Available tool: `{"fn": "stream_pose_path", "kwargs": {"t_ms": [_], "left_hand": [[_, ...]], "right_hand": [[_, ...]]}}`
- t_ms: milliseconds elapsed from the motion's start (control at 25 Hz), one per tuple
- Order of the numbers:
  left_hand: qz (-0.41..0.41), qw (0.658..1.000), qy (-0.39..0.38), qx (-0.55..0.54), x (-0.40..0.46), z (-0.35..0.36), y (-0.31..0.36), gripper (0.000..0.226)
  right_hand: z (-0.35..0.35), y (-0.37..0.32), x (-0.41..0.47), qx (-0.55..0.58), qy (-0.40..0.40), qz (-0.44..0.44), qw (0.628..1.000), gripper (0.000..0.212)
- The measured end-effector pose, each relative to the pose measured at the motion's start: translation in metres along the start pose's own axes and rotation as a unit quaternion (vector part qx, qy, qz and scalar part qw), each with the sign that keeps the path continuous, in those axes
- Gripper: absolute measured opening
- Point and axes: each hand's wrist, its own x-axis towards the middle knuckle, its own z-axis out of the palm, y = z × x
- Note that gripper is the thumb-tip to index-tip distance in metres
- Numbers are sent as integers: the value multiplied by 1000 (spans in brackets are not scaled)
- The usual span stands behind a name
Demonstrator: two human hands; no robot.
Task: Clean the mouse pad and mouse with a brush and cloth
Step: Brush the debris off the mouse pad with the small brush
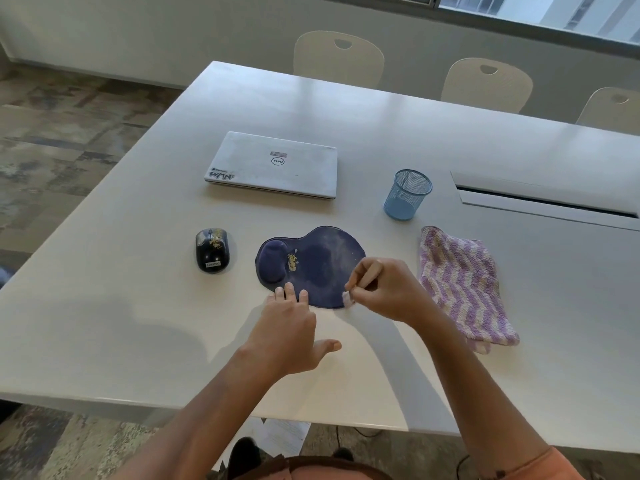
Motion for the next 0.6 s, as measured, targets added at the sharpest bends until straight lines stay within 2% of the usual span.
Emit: {"fn": "stream_pose_path", "kwargs": {"t_ms": [160,400,520,600], "left_hand": [[6,1000,-8,9,-3,-6,2,106],[7,1000,-11,8,-4,-8,3,105],[2,1000,-10,6,-2,-5,3,108],[2,1000,-10,5,-2,-5,2,108]], "right_hand": [[21,-10,-8,21,8,-38,999,4],[2,-1,-11,21,55,-2,998,5],[17,-16,-16,42,27,-47,998,3],[17,-11,-18,35,25,-45,998,13]]}}
